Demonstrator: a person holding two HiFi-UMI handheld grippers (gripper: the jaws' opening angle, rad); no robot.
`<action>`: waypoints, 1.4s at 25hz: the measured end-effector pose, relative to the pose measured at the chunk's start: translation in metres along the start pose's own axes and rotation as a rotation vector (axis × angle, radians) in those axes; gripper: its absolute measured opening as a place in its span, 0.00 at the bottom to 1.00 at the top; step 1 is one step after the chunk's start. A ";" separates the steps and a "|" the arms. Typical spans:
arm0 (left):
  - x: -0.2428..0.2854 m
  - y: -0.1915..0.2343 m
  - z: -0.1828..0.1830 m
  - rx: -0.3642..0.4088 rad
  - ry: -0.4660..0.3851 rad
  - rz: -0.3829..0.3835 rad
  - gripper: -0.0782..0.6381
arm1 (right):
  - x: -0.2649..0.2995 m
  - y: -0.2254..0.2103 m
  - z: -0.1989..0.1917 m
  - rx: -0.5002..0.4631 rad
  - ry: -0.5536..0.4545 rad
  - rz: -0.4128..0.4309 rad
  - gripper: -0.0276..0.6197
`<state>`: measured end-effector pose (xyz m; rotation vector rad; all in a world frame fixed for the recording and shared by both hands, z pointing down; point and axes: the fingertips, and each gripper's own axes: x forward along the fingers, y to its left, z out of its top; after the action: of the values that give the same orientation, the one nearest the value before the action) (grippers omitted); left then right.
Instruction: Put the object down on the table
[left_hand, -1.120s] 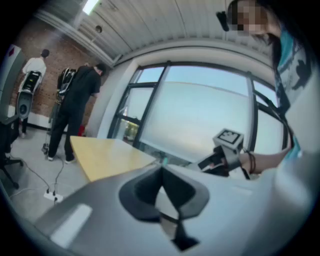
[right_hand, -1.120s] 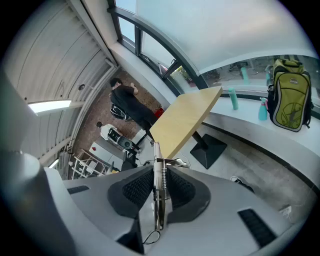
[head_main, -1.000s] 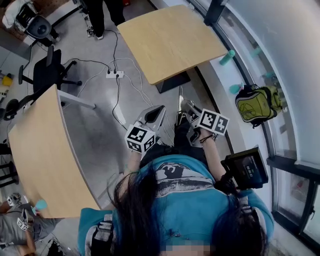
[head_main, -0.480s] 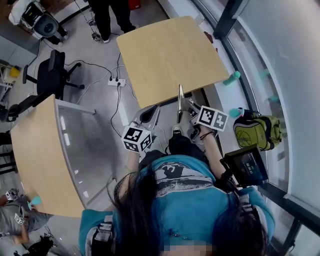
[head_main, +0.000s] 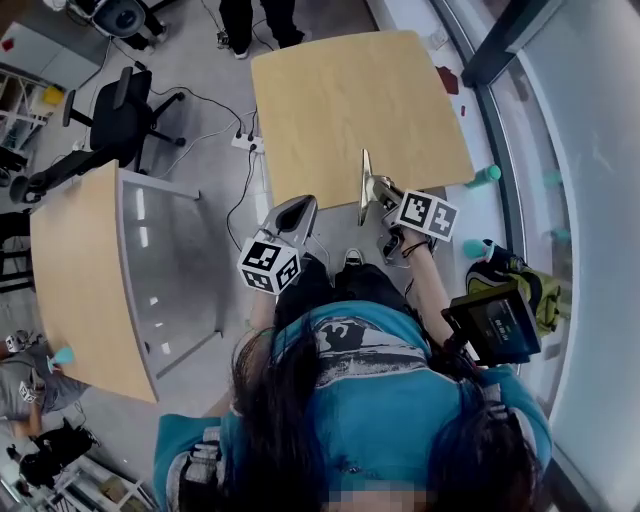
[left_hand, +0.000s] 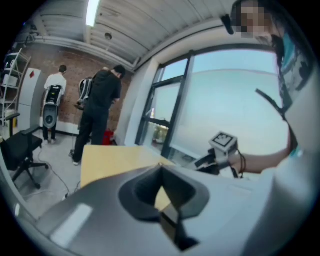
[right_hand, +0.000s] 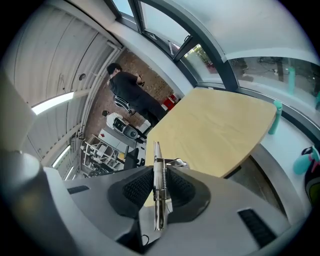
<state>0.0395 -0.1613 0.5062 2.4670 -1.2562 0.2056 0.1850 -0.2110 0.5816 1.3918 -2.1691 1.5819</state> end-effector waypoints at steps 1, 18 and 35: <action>0.002 0.003 0.001 -0.003 -0.002 0.010 0.11 | 0.006 -0.001 0.005 -0.003 0.005 0.001 0.17; 0.052 0.093 0.041 0.010 0.014 -0.069 0.11 | 0.158 -0.043 0.138 0.153 -0.053 -0.075 0.17; 0.067 0.188 0.051 -0.014 0.054 -0.104 0.11 | 0.247 -0.102 0.165 0.205 -0.088 -0.259 0.17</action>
<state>-0.0743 -0.3323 0.5258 2.4896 -1.1002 0.2338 0.1826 -0.4939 0.7174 1.7514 -1.8177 1.7081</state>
